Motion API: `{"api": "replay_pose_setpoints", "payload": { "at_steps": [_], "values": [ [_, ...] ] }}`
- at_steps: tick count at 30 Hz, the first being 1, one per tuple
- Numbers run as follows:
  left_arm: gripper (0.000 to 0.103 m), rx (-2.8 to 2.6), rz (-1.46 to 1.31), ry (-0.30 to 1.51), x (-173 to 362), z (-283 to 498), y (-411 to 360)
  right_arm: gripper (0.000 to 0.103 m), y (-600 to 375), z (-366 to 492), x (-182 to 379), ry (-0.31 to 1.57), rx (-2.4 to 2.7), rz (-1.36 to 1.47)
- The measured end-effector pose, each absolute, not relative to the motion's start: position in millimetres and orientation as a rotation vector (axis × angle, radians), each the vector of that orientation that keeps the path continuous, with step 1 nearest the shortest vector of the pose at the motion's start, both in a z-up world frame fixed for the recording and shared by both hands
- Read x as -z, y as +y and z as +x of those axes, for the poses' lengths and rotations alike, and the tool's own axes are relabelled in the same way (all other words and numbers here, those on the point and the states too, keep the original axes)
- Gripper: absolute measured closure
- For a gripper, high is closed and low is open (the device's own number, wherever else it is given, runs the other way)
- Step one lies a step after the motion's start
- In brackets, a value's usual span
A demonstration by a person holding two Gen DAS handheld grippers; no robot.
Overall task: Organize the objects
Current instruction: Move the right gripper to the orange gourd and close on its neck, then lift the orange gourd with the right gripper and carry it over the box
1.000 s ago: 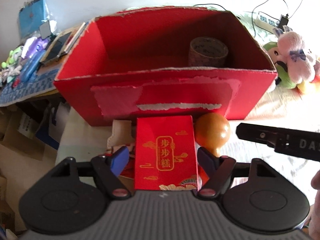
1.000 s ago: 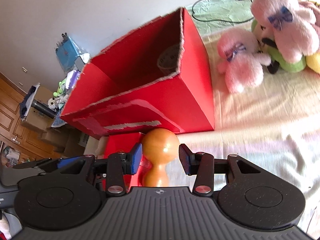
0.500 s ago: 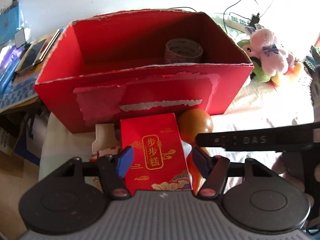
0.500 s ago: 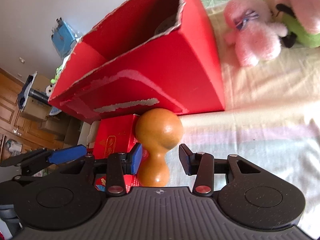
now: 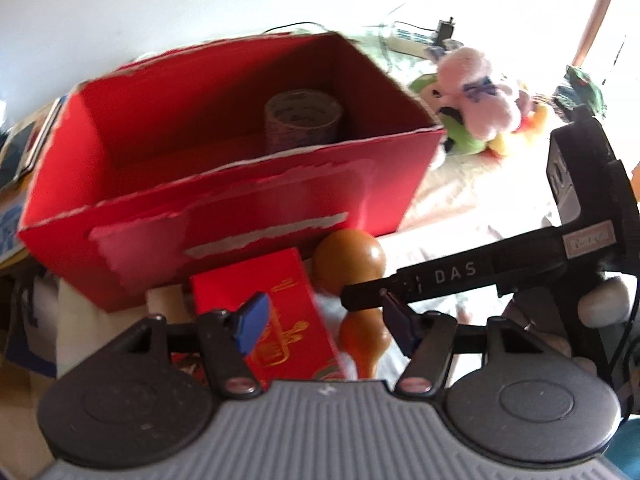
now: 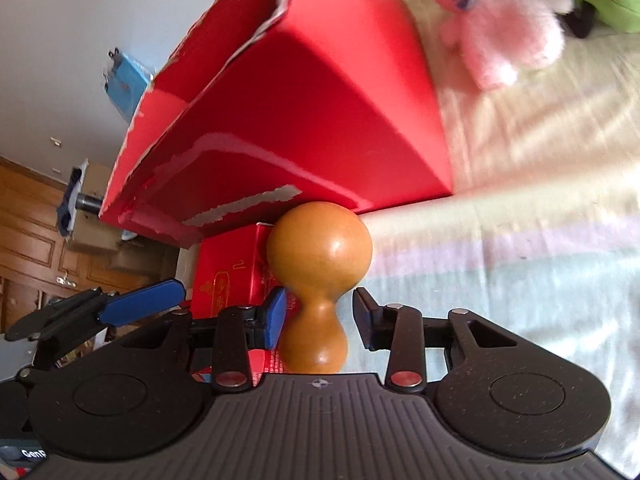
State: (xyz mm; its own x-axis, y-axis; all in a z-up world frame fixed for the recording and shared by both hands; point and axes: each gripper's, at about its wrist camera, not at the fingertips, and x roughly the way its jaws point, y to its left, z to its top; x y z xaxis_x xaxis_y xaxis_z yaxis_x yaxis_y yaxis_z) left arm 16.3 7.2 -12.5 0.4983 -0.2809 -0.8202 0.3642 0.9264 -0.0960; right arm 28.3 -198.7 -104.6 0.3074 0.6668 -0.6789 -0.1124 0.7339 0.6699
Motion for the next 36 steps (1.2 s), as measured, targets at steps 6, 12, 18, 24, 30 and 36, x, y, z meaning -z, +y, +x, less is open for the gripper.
{"api": "replay_pose_setpoints", "payload": {
  "at_steps": [6, 12, 18, 24, 30, 36],
  "values": [
    [0.038, 0.471, 0.125, 0.978, 16, 18, -16, 0.063, -235, 21, 107, 1.152, -0.510, 0.620],
    [0.043, 0.527, 0.156, 1.028, 33, 23, -43, 0.063, -255, 18, 108, 1.148, -0.494, 0.645],
    [0.047, 0.530, 0.168, 1.064, 53, 31, -60, 0.063, -264, 20, 108, 1.139, -0.528, 0.670],
    [0.062, 0.489, 0.124, 1.140, 72, 44, -55, 0.063, -258, 25, 111, 1.162, -0.581, 0.658],
    [0.066, 0.476, 0.124, 1.145, 74, 44, -55, 0.063, -239, 31, 113, 1.181, -0.609, 0.644],
    [0.066, 0.500, 0.130, 1.131, 65, 39, -51, 0.067, -238, 32, 109, 1.183, -0.618, 0.669]
  ]
}}
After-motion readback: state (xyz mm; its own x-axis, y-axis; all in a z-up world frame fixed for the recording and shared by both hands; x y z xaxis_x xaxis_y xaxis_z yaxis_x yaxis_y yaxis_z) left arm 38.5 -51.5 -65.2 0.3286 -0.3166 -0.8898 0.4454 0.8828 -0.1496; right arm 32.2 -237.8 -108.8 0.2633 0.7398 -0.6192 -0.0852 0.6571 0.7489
